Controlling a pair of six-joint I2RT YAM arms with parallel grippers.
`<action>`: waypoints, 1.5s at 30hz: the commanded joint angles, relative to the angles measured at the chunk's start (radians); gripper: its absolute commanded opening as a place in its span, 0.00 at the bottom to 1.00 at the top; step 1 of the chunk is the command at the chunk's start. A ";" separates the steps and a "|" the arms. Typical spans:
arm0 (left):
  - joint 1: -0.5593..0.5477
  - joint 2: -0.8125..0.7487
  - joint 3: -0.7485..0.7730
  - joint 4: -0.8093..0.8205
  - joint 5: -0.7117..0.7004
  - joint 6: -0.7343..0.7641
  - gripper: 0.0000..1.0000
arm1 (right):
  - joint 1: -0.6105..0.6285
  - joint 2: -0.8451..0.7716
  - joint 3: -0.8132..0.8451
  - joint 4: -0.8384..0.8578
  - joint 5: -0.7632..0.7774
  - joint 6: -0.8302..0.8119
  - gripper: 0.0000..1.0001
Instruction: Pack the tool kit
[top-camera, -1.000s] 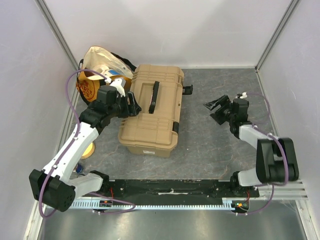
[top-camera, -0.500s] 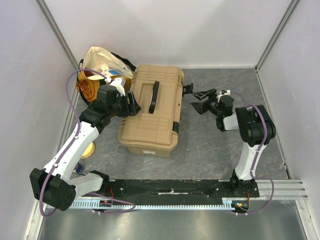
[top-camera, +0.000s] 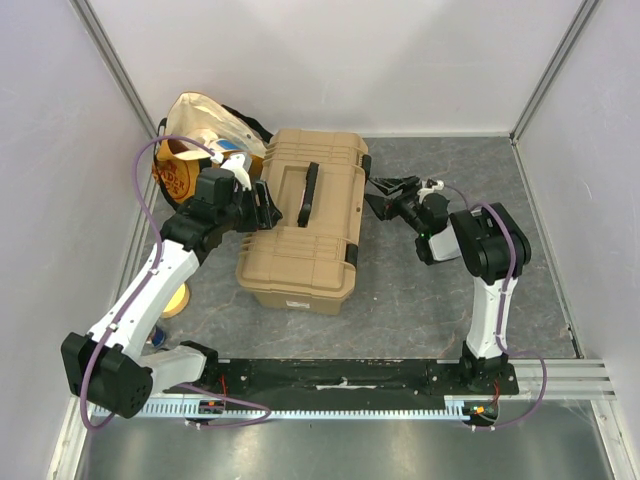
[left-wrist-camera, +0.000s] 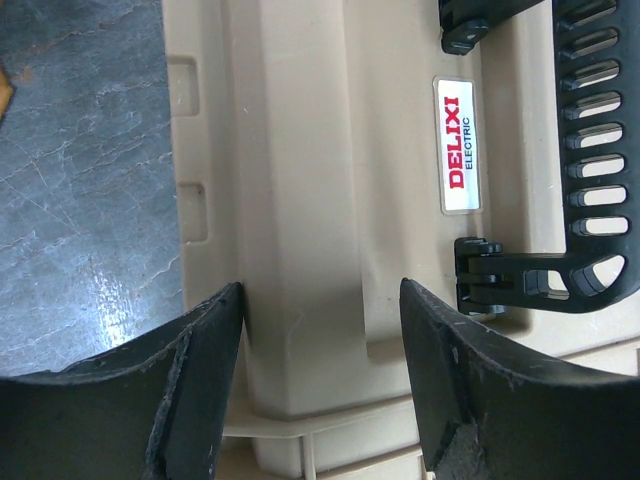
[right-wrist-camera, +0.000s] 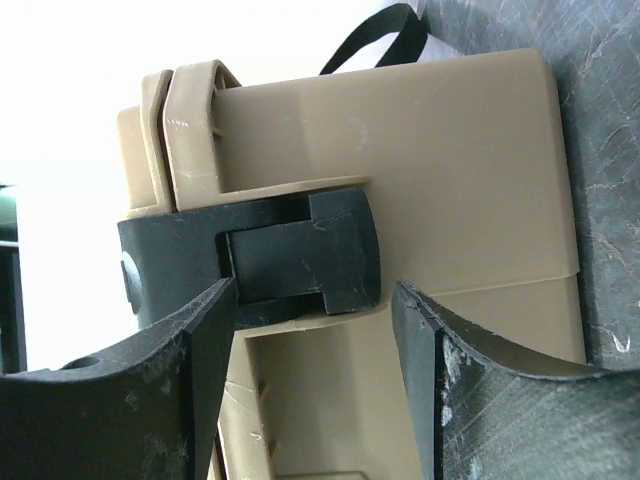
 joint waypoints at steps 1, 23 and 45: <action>-0.009 0.038 0.001 -0.031 0.043 0.010 0.69 | 0.013 0.020 0.023 0.196 0.043 0.052 0.69; -0.009 0.039 0.002 -0.049 0.020 0.026 0.68 | 0.058 0.109 0.049 0.506 0.176 0.363 0.56; -0.009 0.036 0.007 -0.052 0.013 0.035 0.68 | 0.067 -0.163 0.017 0.217 0.119 0.258 0.42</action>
